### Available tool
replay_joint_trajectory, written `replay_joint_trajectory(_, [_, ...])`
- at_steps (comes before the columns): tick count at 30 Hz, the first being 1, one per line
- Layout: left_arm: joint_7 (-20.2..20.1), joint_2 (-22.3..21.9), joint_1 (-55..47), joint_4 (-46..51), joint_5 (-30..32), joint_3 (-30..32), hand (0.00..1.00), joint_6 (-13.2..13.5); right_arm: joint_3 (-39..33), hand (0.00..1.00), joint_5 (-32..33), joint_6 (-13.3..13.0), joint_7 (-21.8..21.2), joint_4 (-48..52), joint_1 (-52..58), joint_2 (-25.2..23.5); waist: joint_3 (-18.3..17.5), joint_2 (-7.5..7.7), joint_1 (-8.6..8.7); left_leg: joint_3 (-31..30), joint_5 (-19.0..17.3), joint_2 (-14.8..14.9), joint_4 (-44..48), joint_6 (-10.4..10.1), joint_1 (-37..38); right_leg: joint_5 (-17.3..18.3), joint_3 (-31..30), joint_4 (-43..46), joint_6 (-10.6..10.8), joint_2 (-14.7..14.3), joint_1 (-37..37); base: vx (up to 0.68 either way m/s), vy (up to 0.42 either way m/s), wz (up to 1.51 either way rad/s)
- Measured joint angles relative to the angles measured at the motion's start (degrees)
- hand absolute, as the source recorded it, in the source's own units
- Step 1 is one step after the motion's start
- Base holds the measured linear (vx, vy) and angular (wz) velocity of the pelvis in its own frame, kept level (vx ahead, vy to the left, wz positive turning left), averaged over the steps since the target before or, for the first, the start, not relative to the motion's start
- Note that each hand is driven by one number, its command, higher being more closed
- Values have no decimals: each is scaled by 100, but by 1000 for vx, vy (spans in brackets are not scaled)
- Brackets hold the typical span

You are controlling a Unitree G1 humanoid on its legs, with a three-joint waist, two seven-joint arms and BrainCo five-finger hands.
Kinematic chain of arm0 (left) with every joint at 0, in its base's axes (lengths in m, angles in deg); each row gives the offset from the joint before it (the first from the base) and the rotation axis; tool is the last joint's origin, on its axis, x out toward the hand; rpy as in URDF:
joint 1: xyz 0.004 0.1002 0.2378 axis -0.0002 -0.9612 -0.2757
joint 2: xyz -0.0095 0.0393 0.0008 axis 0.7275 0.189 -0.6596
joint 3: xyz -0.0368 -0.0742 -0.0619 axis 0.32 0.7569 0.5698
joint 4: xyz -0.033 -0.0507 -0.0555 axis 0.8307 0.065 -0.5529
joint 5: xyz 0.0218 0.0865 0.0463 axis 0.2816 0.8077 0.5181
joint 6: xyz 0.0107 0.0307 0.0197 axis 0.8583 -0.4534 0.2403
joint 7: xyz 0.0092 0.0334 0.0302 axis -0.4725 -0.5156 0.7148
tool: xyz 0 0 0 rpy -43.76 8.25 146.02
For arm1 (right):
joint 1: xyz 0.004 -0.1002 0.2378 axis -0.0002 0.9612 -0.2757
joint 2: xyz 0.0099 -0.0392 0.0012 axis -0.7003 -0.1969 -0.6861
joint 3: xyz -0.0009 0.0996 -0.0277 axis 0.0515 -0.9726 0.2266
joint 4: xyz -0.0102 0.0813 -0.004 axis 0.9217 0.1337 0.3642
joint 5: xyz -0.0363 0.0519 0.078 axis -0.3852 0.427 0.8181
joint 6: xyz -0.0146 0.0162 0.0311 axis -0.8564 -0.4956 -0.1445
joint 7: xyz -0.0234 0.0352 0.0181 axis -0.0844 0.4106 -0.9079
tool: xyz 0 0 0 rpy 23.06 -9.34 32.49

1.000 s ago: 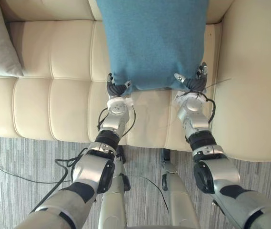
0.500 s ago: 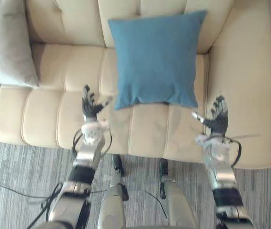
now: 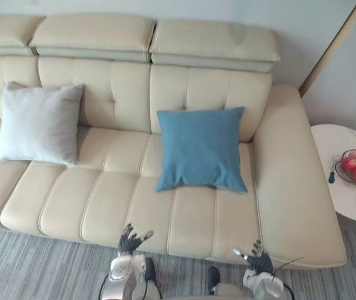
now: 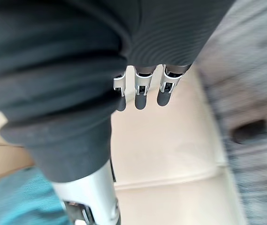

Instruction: Pick up cushions and gather them together orderly.

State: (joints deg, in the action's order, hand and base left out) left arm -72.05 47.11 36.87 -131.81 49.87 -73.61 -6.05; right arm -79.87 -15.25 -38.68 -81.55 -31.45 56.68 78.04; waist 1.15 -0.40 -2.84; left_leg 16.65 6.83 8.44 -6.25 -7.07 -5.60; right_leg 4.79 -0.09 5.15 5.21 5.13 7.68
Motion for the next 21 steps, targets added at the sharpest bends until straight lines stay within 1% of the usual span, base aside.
replay_joint_trajectory(4, [-9,-4,3,-614,134,308,0,-105,-256,0,-42,94,-27,-524,-88,-4,-98,63,-12,0,-83,-30,-3,-19,219,-6,-4,-159,7,24,-287,49,8,-1])
replay_joint_trajectory(6, [-25,-4,12,-793,281,459,0,-132,-416,0,-38,132,-34,-732,-145,-2,-180,101,-10,2,-100,-49,-4,-27,230,-11,-23,-164,9,38,-288,60,3,-5])
replay_joint_trajectory(9, [-97,3,64,-905,338,495,0,-138,-606,0,-31,191,-40,-928,-232,-1,-176,107,-9,41,-104,-102,-5,-6,341,-76,-86,-202,36,77,-381,73,7,-11])
replay_joint_trajectory(11, [-107,2,92,-932,452,498,0,-145,-640,0,-31,241,-40,-941,-268,-17,-174,110,-29,177,-126,-118,-5,-5,425,-127,-206,-220,58,85,-418,78,18,-27])
replay_joint_trajectory(14, [-109,3,219,-937,549,481,0,-156,-625,0,-34,252,-33,-941,-445,-62,-43,170,-41,366,-167,-114,-4,-7,545,-205,-390,-244,85,73,-454,56,9,-36])
replay_joint_trajectory(16, [-110,1,397,-936,560,462,0,-190,-600,0,-39,254,-16,-915,-637,-87,102,213,-48,488,-200,-61,29,-4,563,-334,-406,-174,146,24,-355,-41,-3,-38])
replay_joint_trajectory(17, [-105,4,511,-912,563,452,0,-209,-557,0,-38,256,-4,-862,-752,-123,195,201,-57,595,-233,32,35,33,552,-519,-267,-29,145,-65,-215,-59,-4,-39])
replay_joint_trajectory(18, [-99,4,548,-871,576,453,0,-217,-493,0,-40,256,4,-843,-806,-138,249,193,-63,655,-237,92,59,48,552,-613,-156,78,118,-118,-125,-62,2,-38])
replay_joint_trajectory(19, [-94,-1,597,-784,641,453,0,-221,-425,0,-40,257,25,-793,-836,-174,291,206,-69,700,-275,150,184,121,499,-767,-25,119,107,-155,-62,-87,-9,-30])
replay_joint_trajectory(20, [-96,-73,591,-665,669,486,0,-215,-402,0,-40,257,41,-669,-879,-222,318,151,-95,744,-332,346,323,190,343,-572,53,613,10,-176,100,-133,-28,-17])
replay_joint_trajectory(21, [-92,-71,608,-625,668,494,0,-220,-398,0,-39,258,43,-642,-887,-237,340,136,-84,732,-330,359,374,191,326,-318,121,1122,-55,-155,231,-95,-58,19])
